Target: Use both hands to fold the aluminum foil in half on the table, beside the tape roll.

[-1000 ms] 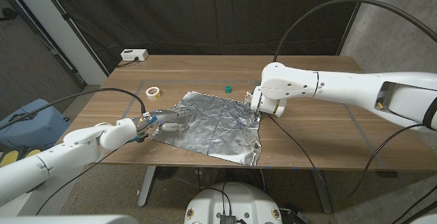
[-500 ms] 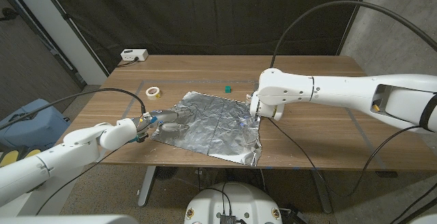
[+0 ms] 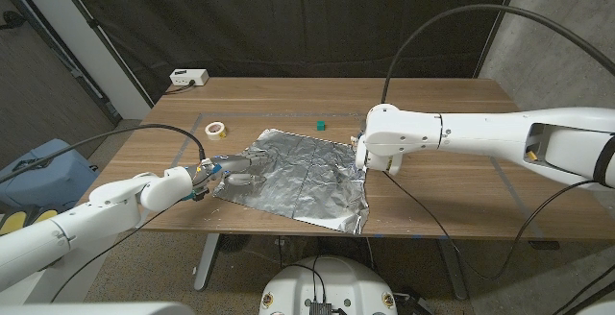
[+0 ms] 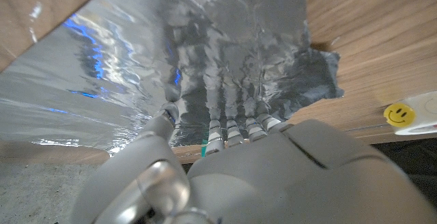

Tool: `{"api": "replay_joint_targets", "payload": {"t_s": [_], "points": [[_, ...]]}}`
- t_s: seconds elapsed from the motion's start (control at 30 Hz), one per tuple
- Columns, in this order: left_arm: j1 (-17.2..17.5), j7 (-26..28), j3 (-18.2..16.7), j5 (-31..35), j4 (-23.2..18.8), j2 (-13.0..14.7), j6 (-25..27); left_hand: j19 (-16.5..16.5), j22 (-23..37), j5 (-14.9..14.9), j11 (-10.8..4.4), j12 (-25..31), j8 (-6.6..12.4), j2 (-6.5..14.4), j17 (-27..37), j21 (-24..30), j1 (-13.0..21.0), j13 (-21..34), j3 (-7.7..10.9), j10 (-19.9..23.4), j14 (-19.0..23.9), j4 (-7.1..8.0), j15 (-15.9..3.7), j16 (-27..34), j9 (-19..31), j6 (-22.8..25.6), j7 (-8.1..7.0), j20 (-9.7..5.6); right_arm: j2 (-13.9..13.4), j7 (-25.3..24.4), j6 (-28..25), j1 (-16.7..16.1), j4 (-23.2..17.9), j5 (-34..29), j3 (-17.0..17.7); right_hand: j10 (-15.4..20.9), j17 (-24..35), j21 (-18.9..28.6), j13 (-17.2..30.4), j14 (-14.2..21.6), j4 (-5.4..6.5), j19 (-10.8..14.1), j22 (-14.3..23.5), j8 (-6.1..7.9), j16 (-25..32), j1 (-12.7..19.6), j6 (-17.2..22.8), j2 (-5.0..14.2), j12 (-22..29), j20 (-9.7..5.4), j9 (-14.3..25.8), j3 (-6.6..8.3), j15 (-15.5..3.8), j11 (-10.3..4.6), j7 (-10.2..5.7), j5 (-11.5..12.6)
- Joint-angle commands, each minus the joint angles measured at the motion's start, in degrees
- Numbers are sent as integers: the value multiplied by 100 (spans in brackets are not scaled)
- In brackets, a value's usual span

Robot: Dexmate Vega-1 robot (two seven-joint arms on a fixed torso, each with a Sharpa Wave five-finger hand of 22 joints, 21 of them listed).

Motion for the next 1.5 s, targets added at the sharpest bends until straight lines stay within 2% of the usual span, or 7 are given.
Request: {"api": "replay_joint_targets", "payload": {"t_s": [0.03, 0.17, 0.43, 0.8, 1.0, 1.2, 1.5], "points": [[13, -15, 25, 25, 0, -4, -63, 63, 12, 26, -23, 38, 50, 6, 1, 27, 67, 18, 30, -15, 15, -45, -12, 28, 14, 51, -21, -17, -112, -1, -1, -71, -102, -484, -256, 212, 67, 53, -47, 226, -26, 166, 30, 46, 126, 198, 172, -10, 90, -98, 47, 51, -122, -108, -89, 38], [21, -6, 21, 35, -8, 3, -76, 72, 12, 29, -23, 40, 57, 5, 1, 29, 88, 17, 38, -10, 34, -59, -29, 33, 14, 72, -25, -20, -136, -1, -1, -122, -100, -605, -281, 375, 114, 59, -105, 385, -12, 265, 32, 91, 212, 299, 353, -27, 148, -89, 65, 59, -226, -172, -132, 32], [28, 5, 10, 34, -8, 0, -93, 99, 11, 32, -36, 50, 60, -1, 1, 35, 123, 16, 49, 14, 56, -84, -28, 37, 14, 93, -24, -24, -116, -1, -1, -170, -83, -755, -318, 520, 141, 80, -139, 561, -14, 423, 35, 122, 277, 468, 519, -6, 221, -238, 87, 111, -379, -311, -222, 33], [32, -14, 11, 12, 0, -15, -93, 110, 11, 34, -35, 54, 59, -4, 1, 35, 157, 15, 57, 26, 76, -106, -30, 40, 14, 100, -23, -24, -72, -1, -1, -203, -42, -997, -375, 800, 131, 85, -180, 845, -21, 573, 36, 183, 334, 671, 819, 10, 350, -355, 93, 182, -592, -471, -312, 25], [24, -17, 18, 12, 19, -25, -115, 114, 11, 35, -39, 56, 60, -7, 1, 34, 180, 14, 61, 33, 86, -120, -25, 40, 14, 110, -26, -22, -52, -1, -1, -152, -31, -1003, -447, 875, 154, 88, -217, 923, -13, 635, 36, 194, 367, 747, 927, 25, 371, -429, 77, 205, -650, -513, -378, 19], [36, 3, 11, 10, 18, -26, -105, 129, 11, 36, -34, 56, 56, -9, 2, 37, 204, 14, 62, 35, 93, -133, -24, 38, 15, 110, -16, -15, -58, -1, -1, -140, -44, -1054, -478, 941, 171, 88, -249, 960, 4, 678, 36, 183, 382, 776, 971, 30, 389, -458, 63, 209, -679, -626, -413, 5], [45, 5, 4, -4, 13, -20, -100, 143, 11, 36, -40, 60, 54, -12, 3, 38, 236, 14, 62, 50, 114, -148, -30, 41, 16, 115, -27, -19, -35, -1, -1, -132, -21, -1124, -536, 1064, 168, 87, -312, 1077, 5, 746, 36, 192, 398, 851, 1098, 22, 415, -521, 40, 229, -767, -680, -527, -13]]}}
